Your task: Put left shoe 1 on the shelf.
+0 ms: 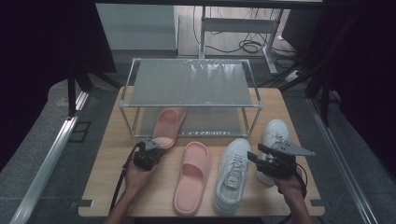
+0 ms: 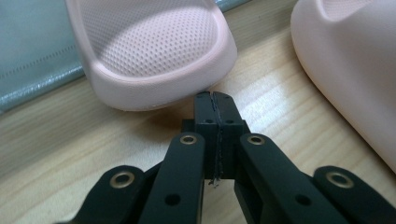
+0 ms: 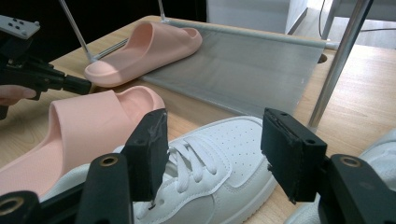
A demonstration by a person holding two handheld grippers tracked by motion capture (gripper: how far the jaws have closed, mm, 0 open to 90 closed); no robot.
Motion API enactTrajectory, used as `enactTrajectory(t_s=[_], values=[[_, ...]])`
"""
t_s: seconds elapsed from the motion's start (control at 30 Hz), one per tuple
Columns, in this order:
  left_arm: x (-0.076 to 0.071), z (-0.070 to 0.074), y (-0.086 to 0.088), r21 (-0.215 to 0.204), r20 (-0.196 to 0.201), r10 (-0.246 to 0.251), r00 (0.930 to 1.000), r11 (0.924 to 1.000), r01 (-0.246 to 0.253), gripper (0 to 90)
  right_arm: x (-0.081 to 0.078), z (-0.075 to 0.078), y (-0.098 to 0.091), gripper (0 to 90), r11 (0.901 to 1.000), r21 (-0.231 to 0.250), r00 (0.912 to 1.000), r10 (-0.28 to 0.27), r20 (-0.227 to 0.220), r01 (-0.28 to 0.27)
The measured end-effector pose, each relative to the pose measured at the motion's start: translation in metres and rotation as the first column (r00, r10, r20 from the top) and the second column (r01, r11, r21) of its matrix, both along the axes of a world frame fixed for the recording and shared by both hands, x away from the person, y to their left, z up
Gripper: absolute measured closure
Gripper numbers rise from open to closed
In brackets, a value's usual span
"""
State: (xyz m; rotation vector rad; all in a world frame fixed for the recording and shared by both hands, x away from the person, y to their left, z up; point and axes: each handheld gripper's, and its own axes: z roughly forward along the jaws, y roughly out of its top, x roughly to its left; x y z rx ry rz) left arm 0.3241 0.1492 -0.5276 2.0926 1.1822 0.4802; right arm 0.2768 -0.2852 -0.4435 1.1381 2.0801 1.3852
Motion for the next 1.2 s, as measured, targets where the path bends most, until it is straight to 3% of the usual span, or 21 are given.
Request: enactTrajectory(t_s=[0.43, 0.77, 1.2], values=[[0.018, 0.000, -0.015, 0.009, -0.008, -0.014, 0.9999, 0.9999, 0.014, 90.0, 0.000, 0.000, 0.000, 41.7, 1.0000, -0.003, 1.0000, -0.002, 0.000, 0.002], [0.032, -0.001, -0.023, 0.007, -0.009, 0.005, 0.9999, 1.0000, -0.005, 90.0, 0.001, -0.001, 0.000, 41.6, 1.0000, -0.005, 1.0000, -0.003, -0.001, 0.003], [0.046, -0.003, -0.030, -0.019, -0.016, 0.022, 0.9996, 0.9996, -0.022, 90.0, 0.001, -0.001, 0.000, 41.7, 1.0000, -0.005, 1.0000, -0.004, -0.001, 0.004]])
